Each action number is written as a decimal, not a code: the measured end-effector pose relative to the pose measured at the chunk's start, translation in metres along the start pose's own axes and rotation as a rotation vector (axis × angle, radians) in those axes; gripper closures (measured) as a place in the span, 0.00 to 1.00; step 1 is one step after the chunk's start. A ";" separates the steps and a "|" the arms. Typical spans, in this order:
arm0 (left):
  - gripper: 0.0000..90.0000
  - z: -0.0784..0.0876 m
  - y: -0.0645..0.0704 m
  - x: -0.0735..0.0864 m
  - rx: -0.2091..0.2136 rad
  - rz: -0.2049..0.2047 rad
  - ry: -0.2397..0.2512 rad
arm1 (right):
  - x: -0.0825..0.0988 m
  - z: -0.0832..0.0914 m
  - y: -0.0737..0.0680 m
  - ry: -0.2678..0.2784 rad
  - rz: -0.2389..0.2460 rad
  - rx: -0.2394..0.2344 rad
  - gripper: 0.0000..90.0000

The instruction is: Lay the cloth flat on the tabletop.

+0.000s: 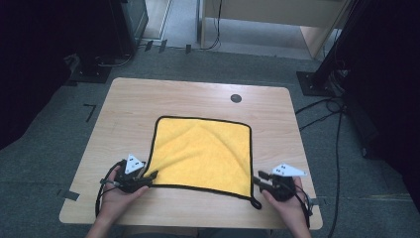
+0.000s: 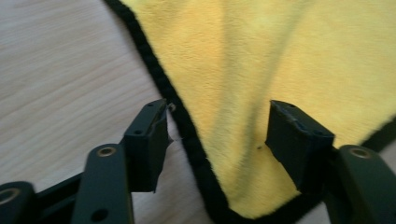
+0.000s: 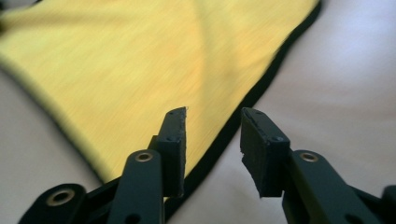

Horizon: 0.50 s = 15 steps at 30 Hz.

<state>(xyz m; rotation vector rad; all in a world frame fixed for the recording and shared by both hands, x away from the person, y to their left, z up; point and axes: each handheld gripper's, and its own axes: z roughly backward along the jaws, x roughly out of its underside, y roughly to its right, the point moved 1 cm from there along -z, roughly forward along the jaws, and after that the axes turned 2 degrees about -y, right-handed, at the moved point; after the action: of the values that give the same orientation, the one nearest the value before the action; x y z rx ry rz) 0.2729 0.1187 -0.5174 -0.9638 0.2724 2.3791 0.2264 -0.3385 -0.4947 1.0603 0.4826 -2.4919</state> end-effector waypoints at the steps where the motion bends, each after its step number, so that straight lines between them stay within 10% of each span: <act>1: 0.39 -0.003 0.000 0.000 -0.026 0.003 -0.012 | -0.009 -0.004 0.004 0.022 -0.021 0.030 0.66; 4: 0.32 -0.004 -0.004 0.001 -0.028 0.022 -0.017 | -0.037 -0.025 0.019 0.088 -0.078 0.106 0.55; 15: 0.22 -0.003 -0.010 0.006 -0.016 0.049 -0.014 | -0.096 -0.123 0.066 -0.020 -0.139 0.310 0.45</act>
<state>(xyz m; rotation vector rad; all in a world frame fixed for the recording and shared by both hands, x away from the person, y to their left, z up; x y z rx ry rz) 0.2768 0.1280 -0.5234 -0.9578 0.2748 2.4346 0.3935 -0.3195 -0.5150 1.1473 0.1709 -2.7615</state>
